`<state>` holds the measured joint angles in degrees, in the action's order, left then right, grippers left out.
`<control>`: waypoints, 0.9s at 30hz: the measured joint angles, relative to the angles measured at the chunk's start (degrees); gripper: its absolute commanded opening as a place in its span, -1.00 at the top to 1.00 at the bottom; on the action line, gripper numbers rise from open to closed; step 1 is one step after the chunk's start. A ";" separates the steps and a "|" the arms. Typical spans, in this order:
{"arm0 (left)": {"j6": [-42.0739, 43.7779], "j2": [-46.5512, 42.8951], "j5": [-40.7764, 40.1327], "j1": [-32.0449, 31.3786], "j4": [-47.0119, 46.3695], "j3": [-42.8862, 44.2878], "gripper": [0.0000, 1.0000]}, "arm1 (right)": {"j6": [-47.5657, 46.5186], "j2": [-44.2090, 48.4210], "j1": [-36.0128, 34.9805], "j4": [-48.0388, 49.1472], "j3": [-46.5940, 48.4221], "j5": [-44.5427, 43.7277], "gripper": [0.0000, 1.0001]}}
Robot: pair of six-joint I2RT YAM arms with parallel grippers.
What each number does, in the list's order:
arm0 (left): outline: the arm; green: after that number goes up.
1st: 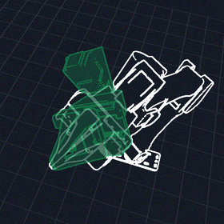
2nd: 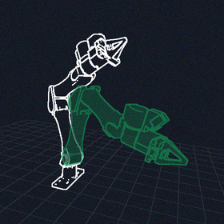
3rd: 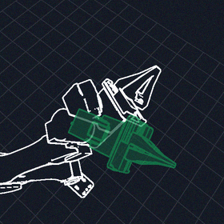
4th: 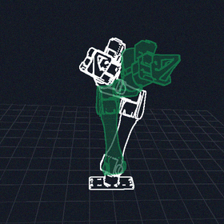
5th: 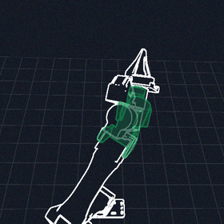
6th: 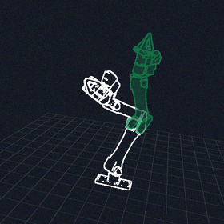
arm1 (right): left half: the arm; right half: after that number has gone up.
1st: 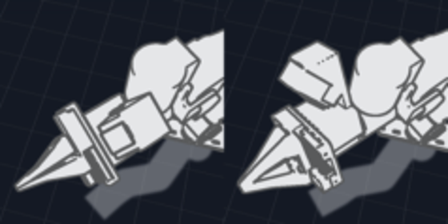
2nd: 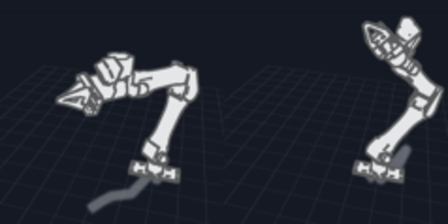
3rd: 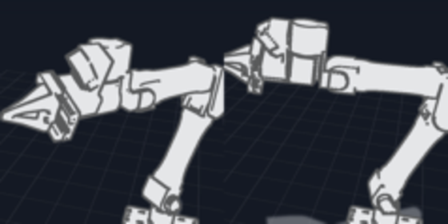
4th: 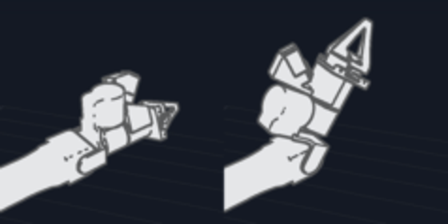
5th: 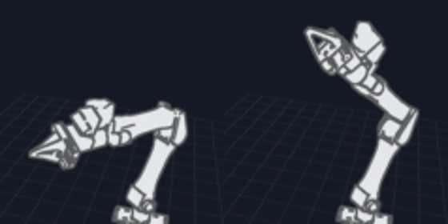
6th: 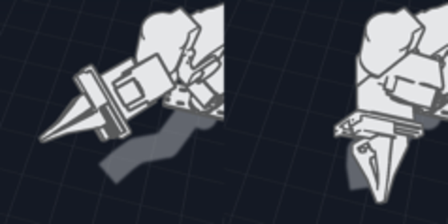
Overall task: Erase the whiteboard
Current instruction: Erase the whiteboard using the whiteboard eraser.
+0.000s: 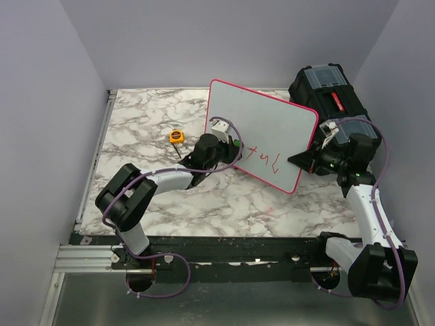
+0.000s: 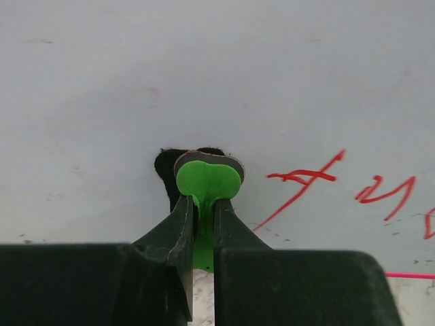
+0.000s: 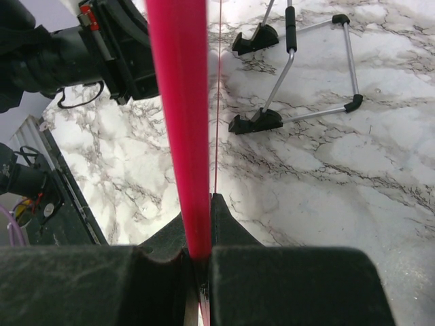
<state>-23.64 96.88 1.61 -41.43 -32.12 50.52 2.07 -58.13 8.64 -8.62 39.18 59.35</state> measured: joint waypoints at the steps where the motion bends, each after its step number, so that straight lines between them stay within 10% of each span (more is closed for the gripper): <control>1: 0.02 0.00 0.04 0.68 0.07 -0.31 1.00 | 0.00 0.00 0.00 -0.02 0.00 0.00 0.99; 27: -2.80 1.97 -8.83 -5.09 -2.34 -1.36 1.00 | -0.66 0.07 0.35 0.39 0.00 -0.79 0.99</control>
<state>-26.44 98.85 -7.22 -46.52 -34.46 49.17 1.41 -58.06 8.99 -8.23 39.18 58.57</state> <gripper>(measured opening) 0.068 0.061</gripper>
